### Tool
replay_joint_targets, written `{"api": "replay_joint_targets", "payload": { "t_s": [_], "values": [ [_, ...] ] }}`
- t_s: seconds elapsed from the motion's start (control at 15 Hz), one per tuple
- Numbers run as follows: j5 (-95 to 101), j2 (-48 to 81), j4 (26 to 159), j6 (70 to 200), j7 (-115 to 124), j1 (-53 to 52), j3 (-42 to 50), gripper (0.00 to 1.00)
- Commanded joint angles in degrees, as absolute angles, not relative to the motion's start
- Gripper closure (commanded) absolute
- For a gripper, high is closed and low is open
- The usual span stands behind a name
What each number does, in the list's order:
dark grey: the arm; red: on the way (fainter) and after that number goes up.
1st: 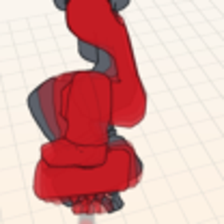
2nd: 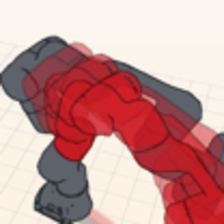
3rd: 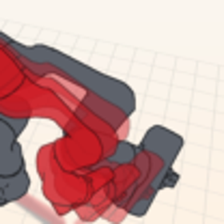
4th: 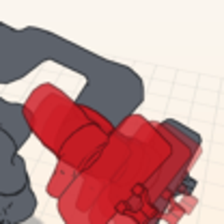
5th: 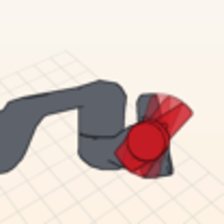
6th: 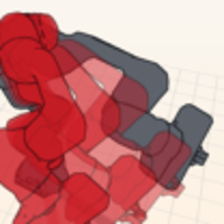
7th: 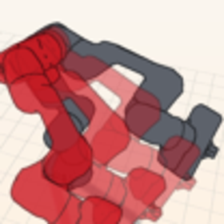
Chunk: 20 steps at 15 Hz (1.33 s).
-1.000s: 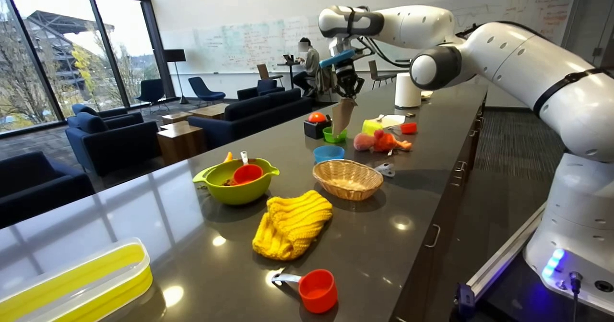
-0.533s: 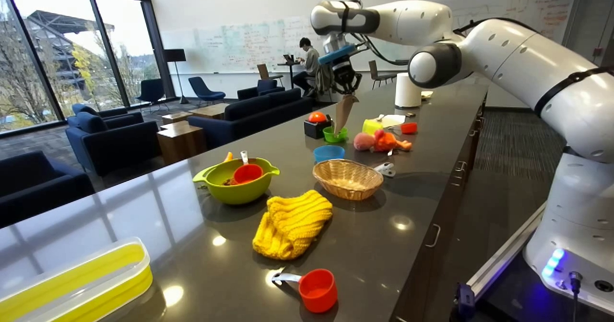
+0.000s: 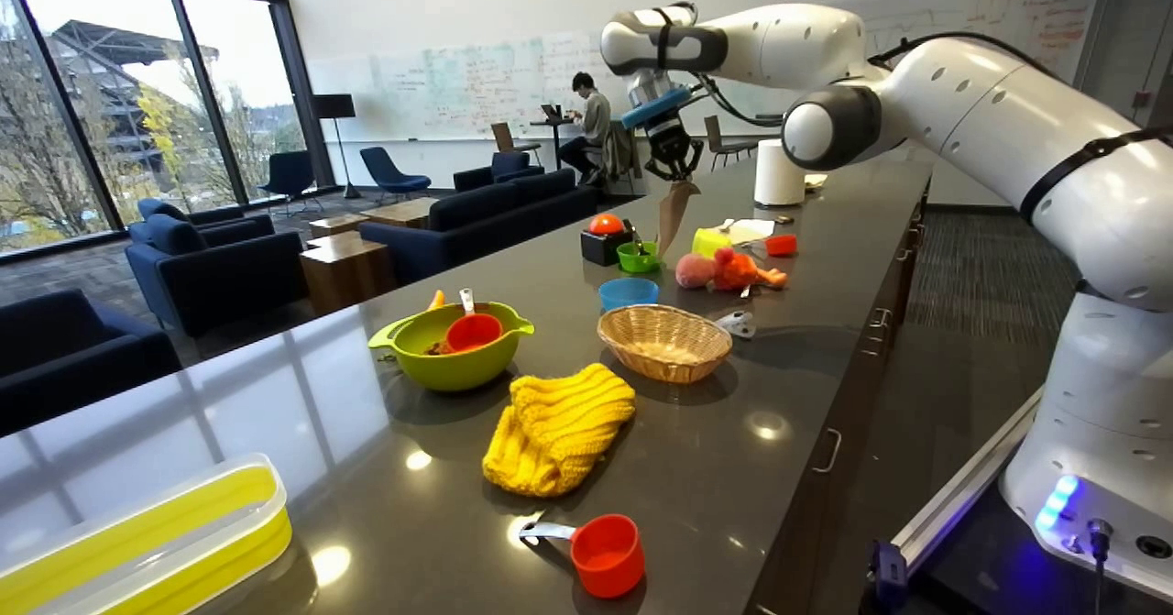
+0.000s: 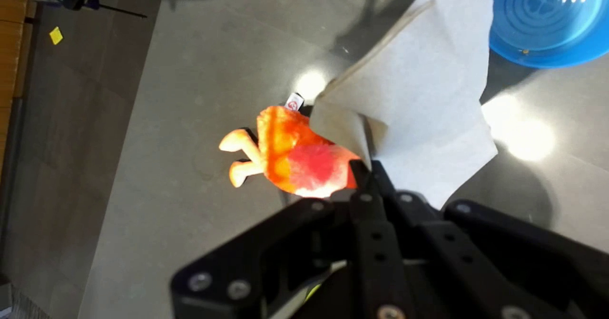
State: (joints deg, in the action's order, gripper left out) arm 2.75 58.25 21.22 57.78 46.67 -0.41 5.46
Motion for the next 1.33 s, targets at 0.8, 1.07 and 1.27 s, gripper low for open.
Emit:
{"api": "replay_joint_targets", "payload": {
  "t_s": [0.8,1.07,1.27],
  "values": [
    [4.1,58.0,21.8,58.4,46.3,-1.3,6.7,1.0],
    [5.6,58.7,22.1,61.5,38.5,-3.4,7.0,1.0],
    [8.4,59.4,22.2,64.8,33.0,-1.5,8.1,1.0]
  ]
}}
